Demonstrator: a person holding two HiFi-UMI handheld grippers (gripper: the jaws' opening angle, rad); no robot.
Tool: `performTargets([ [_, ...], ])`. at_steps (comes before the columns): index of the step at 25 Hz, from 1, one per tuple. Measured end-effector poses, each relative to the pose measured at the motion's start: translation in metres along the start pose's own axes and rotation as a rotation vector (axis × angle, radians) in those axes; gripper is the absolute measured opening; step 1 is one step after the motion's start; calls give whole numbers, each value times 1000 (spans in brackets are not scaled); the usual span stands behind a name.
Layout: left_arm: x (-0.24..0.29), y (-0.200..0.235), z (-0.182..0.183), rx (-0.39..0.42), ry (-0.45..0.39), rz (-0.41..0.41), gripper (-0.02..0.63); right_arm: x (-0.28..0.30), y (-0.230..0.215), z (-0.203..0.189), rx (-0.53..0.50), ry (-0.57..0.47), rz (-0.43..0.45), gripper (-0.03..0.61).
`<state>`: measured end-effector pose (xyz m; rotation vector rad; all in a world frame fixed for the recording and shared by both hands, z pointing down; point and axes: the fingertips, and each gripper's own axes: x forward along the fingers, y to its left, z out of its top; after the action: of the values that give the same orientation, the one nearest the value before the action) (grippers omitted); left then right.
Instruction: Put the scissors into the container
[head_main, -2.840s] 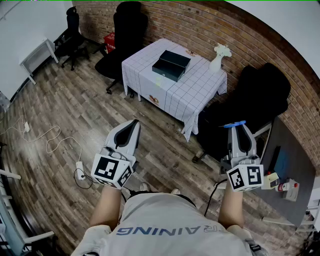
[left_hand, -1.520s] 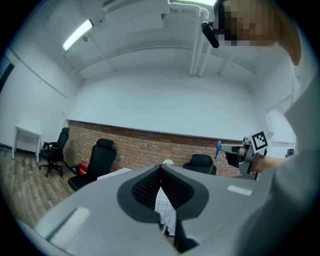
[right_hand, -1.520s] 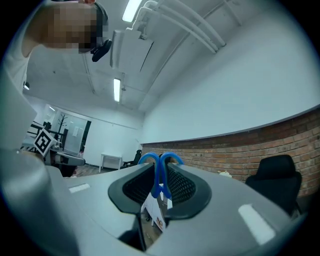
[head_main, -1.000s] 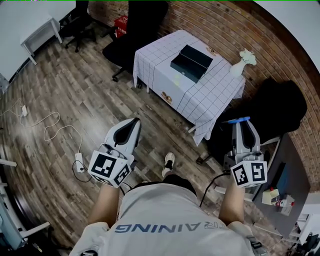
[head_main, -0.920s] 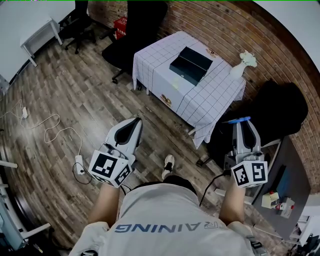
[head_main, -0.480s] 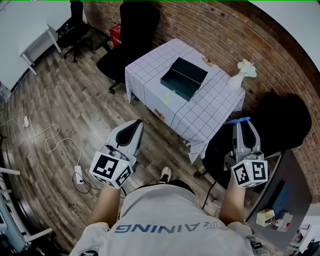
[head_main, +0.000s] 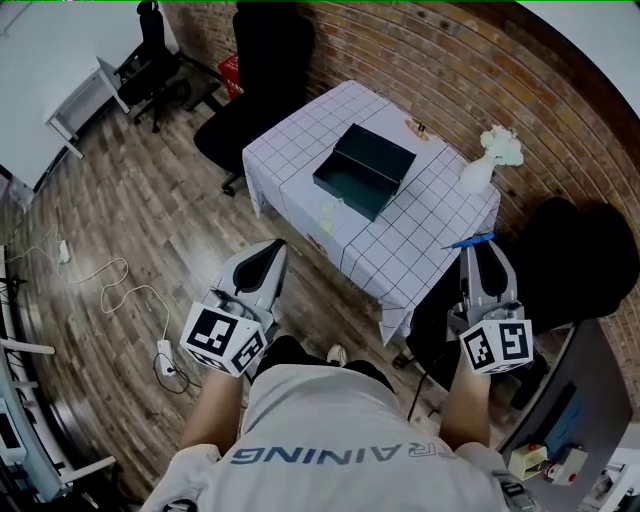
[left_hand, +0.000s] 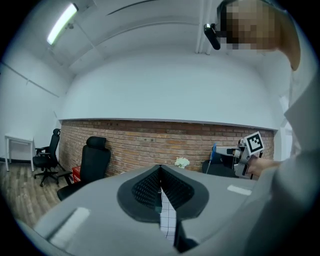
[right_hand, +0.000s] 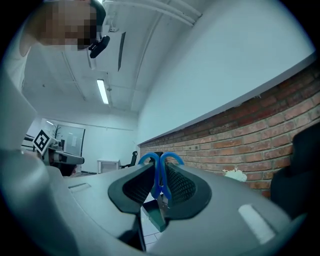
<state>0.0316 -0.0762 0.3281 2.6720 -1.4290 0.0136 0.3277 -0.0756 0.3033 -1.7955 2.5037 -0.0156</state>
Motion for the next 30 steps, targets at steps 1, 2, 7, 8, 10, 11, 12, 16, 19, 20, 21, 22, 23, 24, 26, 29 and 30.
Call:
performTargets([
  [1, 7, 2, 1, -1, -1, -1, 0, 6, -4, 0, -1, -1, 2, 98],
  [2, 15, 5, 1, -1, -2, -3, 0, 12, -9, 0, 1, -2, 1, 98],
  [7, 41, 27, -9, -15, -6, -29, 0, 34, -14, -5, -12, 5, -23, 98],
  [8, 44, 34, -12, -18, -10, -35, 0, 38, -12, -7, -19, 4, -30, 98],
  [10, 55, 48, -17, -28, -17, -49, 0, 50, -11, -10, -32, 4, -45, 98],
  [11, 64, 55, -18, -35, -17, -58, 0, 58, -13, -11, -37, 7, -54, 98],
  [12, 77, 62, -17, -43, -12, -68, 0, 67, -17, -11, -40, 14, -65, 98],
  [16, 129, 94, -6, -51, 4, -107, 0, 116, -29, -9, -49, 54, -94, 98],
  [19, 148, 131, -9, -55, 8, -125, 0, 154, -17, -12, -63, 67, -103, 98],
  [20, 152, 144, -13, -60, 15, -131, 0, 166, -11, -15, -60, 72, -105, 98],
  [21, 158, 157, -16, -67, 24, -136, 0, 179, -5, -19, -52, 77, -105, 98],
  [22, 163, 169, -17, -74, 33, -141, 0, 191, 0, -22, -43, 86, -105, 98],
  [23, 169, 179, -18, -78, 41, -148, 0, 202, 5, -24, -35, 97, -104, 98],
  [24, 174, 188, -18, -80, 50, -156, 0, 212, 9, -27, -28, 112, -105, 98],
  [26, 184, 205, -18, -72, 65, -169, 0, 229, 16, -32, -26, 146, -107, 98],
  [29, 205, 233, -27, -67, 78, -171, 0, 257, 20, -49, -46, 196, -90, 98],
  [30, 210, 241, -32, -75, 84, -167, 0, 267, 21, -58, -51, 220, -76, 98],
])
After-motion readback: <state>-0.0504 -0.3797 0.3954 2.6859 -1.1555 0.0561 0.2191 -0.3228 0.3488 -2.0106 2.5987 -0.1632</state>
